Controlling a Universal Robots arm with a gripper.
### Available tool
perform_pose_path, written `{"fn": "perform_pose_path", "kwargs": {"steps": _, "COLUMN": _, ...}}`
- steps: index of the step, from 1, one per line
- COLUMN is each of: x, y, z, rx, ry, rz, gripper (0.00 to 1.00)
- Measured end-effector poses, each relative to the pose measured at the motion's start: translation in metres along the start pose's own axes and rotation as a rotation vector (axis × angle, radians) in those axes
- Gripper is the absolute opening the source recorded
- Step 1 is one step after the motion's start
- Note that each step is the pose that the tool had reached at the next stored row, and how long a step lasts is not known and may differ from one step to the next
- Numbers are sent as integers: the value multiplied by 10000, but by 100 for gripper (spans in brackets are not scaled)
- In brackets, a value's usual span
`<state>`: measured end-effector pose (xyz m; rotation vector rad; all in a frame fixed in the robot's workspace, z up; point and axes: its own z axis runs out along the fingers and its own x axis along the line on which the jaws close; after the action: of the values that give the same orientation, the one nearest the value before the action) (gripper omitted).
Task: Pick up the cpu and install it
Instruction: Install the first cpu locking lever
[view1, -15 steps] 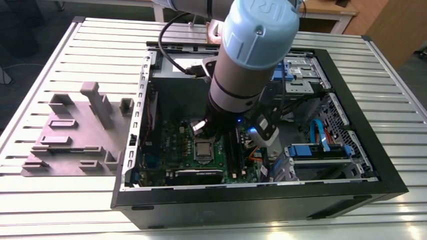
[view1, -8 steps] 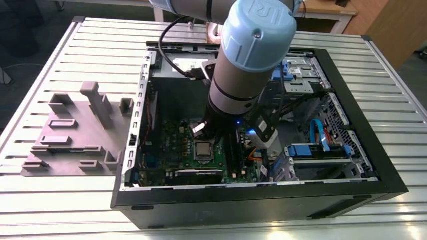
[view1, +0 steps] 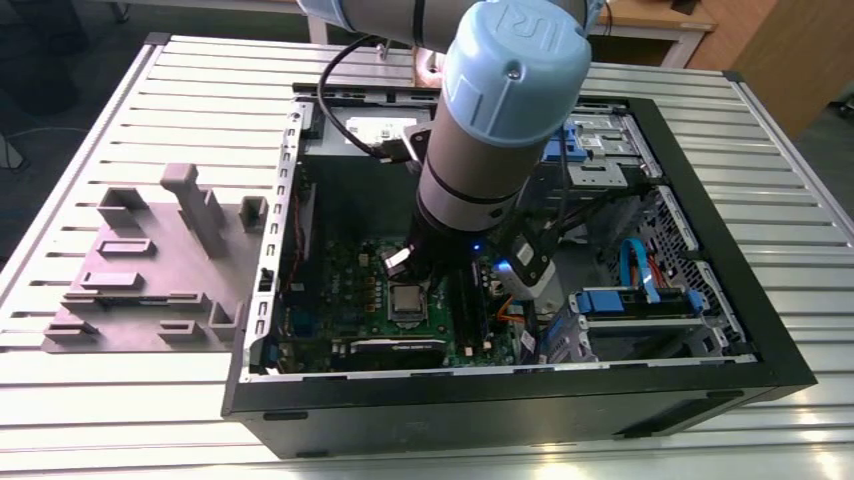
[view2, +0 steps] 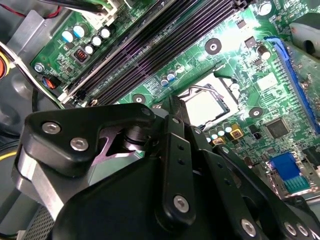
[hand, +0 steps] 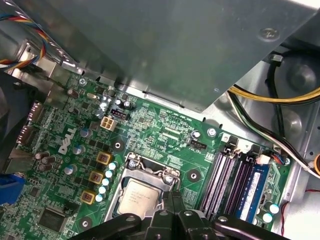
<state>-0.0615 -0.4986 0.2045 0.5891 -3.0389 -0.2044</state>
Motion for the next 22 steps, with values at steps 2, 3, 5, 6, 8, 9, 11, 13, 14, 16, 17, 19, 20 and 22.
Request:
{"fn": "perform_pose_path", "kwargs": {"steps": 2, "x": 3, "y": -7, "z": 1, "rx": 19, "ry": 7, "rz": 2, "gripper": 10}}
{"fn": "perform_pose_path", "kwargs": {"steps": 3, "x": 5, "y": -13, "z": 0, "rx": 32, "ry": 13, "rz": 2, "gripper": 10}}
{"fn": "perform_pose_path", "kwargs": {"steps": 5, "x": 11, "y": -27, "z": -1, "rx": 56, "ry": 22, "rz": 3, "gripper": 10}}
{"fn": "perform_pose_path", "kwargs": {"steps": 6, "x": 14, "y": -35, "z": -2, "rx": 69, "ry": 27, "rz": 4, "gripper": 10}}
{"fn": "perform_pose_path", "kwargs": {"steps": 8, "x": 19, "y": -48, "z": -4, "rx": 104, "ry": 42, "rz": 7, "gripper": 10}}
{"fn": "perform_pose_path", "kwargs": {"steps": 9, "x": 21, "y": -51, "z": -4, "rx": 125, "ry": 50, "rz": 9, "gripper": 10}}
{"fn": "perform_pose_path", "kwargs": {"steps": 11, "x": 20, "y": -54, "z": -3, "rx": 186, "ry": 76, "rz": 13, "gripper": 10}}
{"fn": "perform_pose_path", "kwargs": {"steps": 13, "x": 18, "y": -56, "z": 1, "rx": 210, "ry": 86, "rz": 14, "gripper": 10}}
{"fn": "perform_pose_path", "kwargs": {"steps": 14, "x": 17, "y": -57, "z": 4, "rx": 212, "ry": 87, "rz": 16, "gripper": 10}}
{"fn": "perform_pose_path", "kwargs": {"steps": 16, "x": 16, "y": -57, "z": 7, "rx": 212, "ry": 86, "rz": 15, "gripper": 10}}
{"fn": "perform_pose_path", "kwargs": {"steps": 17, "x": 16, "y": -57, "z": 7, "rx": 212, "ry": 86, "rz": 15, "gripper": 10}}
{"fn": "perform_pose_path", "kwargs": {"steps": 19, "x": 13, "y": -59, "z": 9, "rx": 210, "ry": 85, "rz": 14, "gripper": 10}}
{"fn": "perform_pose_path", "kwargs": {"steps": 20, "x": 13, "y": -59, "z": 10, "rx": 211, "ry": 86, "rz": 14, "gripper": 10}}
{"fn": "perform_pose_path", "kwargs": {"steps": 22, "x": 13, "y": -59, "z": 12, "rx": 211, "ry": 85, "rz": 14, "gripper": 10}}
